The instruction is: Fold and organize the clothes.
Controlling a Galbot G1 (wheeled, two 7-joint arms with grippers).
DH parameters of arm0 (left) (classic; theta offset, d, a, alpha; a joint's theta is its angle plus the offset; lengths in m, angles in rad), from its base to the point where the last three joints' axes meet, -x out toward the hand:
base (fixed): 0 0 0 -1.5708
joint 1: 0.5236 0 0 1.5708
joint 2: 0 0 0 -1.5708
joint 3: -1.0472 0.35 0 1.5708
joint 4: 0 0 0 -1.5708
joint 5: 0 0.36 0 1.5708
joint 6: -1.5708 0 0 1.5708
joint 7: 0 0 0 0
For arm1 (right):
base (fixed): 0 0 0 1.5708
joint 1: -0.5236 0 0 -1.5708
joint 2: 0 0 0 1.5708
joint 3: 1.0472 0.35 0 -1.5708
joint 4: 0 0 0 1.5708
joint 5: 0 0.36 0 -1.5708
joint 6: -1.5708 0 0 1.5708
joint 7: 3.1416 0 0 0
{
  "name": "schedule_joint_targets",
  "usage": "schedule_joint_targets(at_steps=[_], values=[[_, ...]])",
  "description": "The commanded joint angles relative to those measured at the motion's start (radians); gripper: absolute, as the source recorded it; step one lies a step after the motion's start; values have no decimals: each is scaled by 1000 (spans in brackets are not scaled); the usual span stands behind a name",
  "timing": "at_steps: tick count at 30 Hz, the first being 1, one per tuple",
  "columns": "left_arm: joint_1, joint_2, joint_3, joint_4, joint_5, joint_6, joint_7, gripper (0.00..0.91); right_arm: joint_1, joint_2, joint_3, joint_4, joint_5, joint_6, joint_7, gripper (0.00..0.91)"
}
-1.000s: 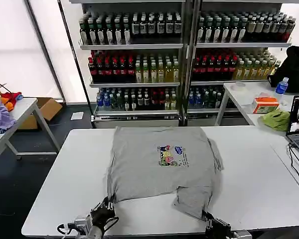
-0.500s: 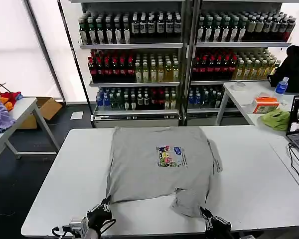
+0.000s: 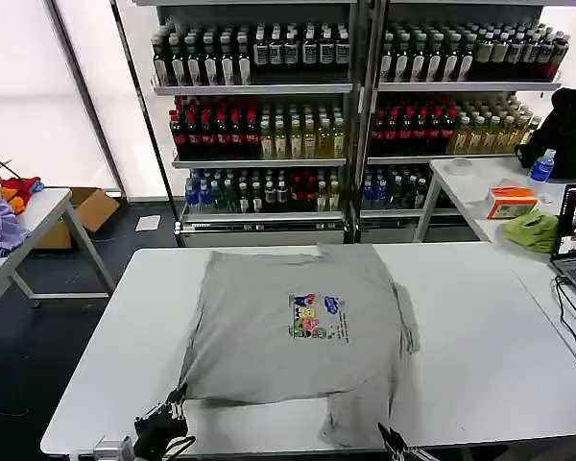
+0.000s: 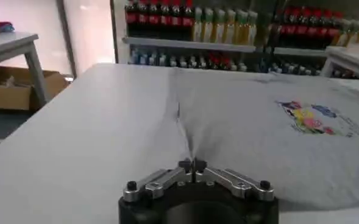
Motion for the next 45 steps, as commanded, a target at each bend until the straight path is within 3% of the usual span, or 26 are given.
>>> schedule_joint_targets(at_steps=[1, 8, 16, 26, 28, 29, 30, 32, 39, 45], values=[[25, 17, -47, -46, -16, 7, 7, 10, -33, -3, 1, 7, 4, 127, -19, 0], [-204, 33, -22, 61, -98, 48, 56, 10, 310, 40, -6, -87, 87, 30, 7, 0], [-444, 41, 5, 235, -150, 86, 109, 10, 630, 76, -18, -263, 124, -68, 85, 0], [-663, -4, 40, 467, -119, 16, 161, 20, 891, 72, -110, -549, 103, -151, 74, 0], [-694, -23, 52, 509, -91, 7, 173, 111, 945, 68, -152, -619, 93, -177, 64, 0], [-700, -28, 54, 533, -80, 6, 174, 786, 965, 71, -159, -644, 85, -181, 62, 423], [-711, -35, 55, 566, -72, -4, 177, 836, 997, 77, -176, -682, 77, -176, 57, 907], [-722, -44, 54, 601, -50, -2, 178, 907, 1036, 87, -195, -721, 66, -193, 58, 907], [-704, -37, 19, 650, -37, 3, 186, 907, 1149, 140, -234, -777, 90, -228, 52, 907], [-622, -26, -23, 513, -44, 22, 157, 907, 1074, 106, -211, -643, 87, -291, 65, 907]])
